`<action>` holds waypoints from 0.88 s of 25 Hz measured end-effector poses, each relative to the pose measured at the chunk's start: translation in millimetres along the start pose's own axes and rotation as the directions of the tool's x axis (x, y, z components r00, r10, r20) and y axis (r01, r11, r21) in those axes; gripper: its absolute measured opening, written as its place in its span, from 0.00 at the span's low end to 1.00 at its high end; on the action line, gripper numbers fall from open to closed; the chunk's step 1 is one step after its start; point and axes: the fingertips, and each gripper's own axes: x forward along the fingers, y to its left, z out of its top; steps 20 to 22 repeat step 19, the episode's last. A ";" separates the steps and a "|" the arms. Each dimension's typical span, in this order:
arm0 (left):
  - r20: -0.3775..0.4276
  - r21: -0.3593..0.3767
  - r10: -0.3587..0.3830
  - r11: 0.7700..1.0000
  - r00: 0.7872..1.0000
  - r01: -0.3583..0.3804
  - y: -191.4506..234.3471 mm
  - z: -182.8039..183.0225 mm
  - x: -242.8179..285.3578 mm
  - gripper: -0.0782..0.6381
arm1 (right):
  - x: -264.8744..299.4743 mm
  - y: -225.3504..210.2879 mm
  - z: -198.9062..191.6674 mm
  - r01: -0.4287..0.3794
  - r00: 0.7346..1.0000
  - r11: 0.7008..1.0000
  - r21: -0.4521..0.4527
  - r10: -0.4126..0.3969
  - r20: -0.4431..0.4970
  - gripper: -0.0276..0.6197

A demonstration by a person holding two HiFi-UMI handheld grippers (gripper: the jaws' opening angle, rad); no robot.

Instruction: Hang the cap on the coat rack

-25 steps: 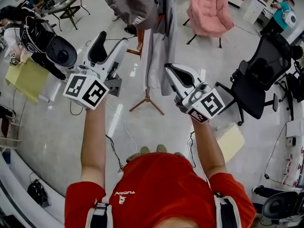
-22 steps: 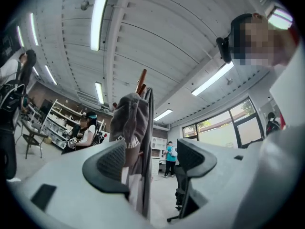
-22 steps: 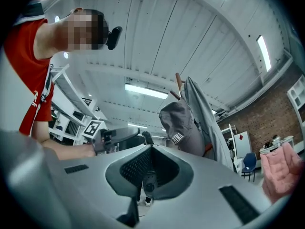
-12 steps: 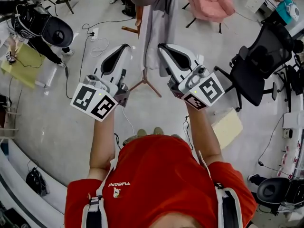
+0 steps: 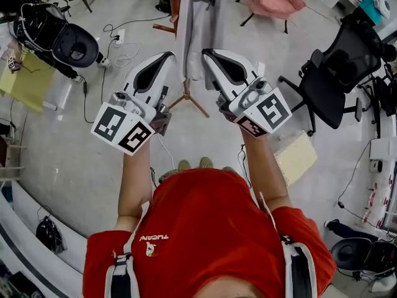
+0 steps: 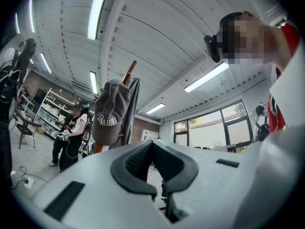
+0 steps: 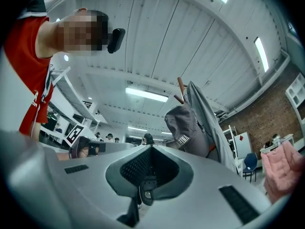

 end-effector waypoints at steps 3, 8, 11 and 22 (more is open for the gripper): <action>0.000 0.001 -0.007 1.000 1.000 0.007 -2.0 -1.4 1.7 0.12 | -2.8 -1.4 -1.4 0.002 1.000 1.000 -0.006 -0.002 -0.007 0.08; -0.002 0.007 -0.015 1.000 1.000 0.015 -3.9 -2.5 4.4 0.12 | -6.1 -4.1 -2.3 0.009 1.000 1.000 -0.015 -0.009 -0.016 0.08; -0.001 0.008 -0.015 1.000 1.000 0.015 -4.1 -2.0 5.2 0.12 | -5.8 -4.3 -2.0 0.006 1.000 1.000 -0.018 -0.006 -0.020 0.08; 0.001 0.014 -0.014 1.000 1.000 0.014 -8.0 0.3 5.3 0.12 | -9.1 -3.2 3.1 0.003 1.000 1.000 -0.026 -0.003 -0.017 0.08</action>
